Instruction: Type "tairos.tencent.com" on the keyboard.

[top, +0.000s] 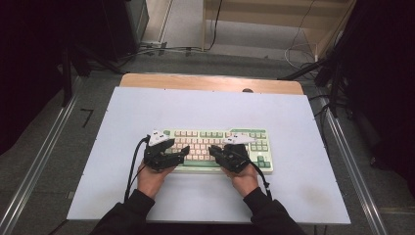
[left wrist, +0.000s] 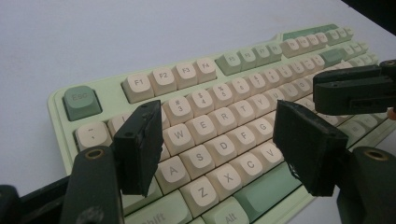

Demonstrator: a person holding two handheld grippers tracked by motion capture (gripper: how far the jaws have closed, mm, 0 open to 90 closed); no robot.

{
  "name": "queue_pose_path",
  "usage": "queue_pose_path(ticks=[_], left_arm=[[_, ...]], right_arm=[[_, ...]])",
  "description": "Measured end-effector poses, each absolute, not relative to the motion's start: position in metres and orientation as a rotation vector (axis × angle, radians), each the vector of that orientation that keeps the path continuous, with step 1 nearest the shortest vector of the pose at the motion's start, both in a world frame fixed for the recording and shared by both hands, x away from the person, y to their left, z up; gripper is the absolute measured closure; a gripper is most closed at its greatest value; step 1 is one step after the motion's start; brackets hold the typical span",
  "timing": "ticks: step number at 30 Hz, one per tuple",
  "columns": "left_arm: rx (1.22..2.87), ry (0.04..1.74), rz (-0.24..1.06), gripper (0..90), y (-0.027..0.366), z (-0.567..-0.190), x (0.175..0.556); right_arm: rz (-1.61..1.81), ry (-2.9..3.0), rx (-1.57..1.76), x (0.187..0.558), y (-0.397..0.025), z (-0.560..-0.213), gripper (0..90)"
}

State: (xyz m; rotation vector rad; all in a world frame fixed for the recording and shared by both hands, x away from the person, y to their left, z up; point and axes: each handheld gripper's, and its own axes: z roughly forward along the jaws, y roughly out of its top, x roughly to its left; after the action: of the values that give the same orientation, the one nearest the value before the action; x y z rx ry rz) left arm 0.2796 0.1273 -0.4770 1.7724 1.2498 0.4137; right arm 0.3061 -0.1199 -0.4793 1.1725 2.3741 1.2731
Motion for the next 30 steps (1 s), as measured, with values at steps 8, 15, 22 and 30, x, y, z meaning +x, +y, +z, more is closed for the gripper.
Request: queue_pose_path(ticks=[8, 15, 22, 30], left_arm=[[1.779, 1.247, 0.410, 33.6, 0.127, -0.477, 0.280], [1.780, 1.240, 0.397, 33.9, 0.126, -0.477, 0.279], [1.783, 1.186, 0.359, 63.7, 0.125, -0.476, 0.276], [1.867, 1.128, 0.285, 90.0, 0.116, -0.478, 0.277]], right_arm=[[1.269, 2.374, 1.181, 0.309, -0.124, -0.476, 53.2], [1.266, 2.364, 1.194, 0.311, -0.127, -0.475, 42.3], [1.278, 2.315, 1.208, 0.313, -0.134, -0.471, 58.0], [1.289, 2.283, 1.215, 0.312, -0.139, -0.469, 85.0]])
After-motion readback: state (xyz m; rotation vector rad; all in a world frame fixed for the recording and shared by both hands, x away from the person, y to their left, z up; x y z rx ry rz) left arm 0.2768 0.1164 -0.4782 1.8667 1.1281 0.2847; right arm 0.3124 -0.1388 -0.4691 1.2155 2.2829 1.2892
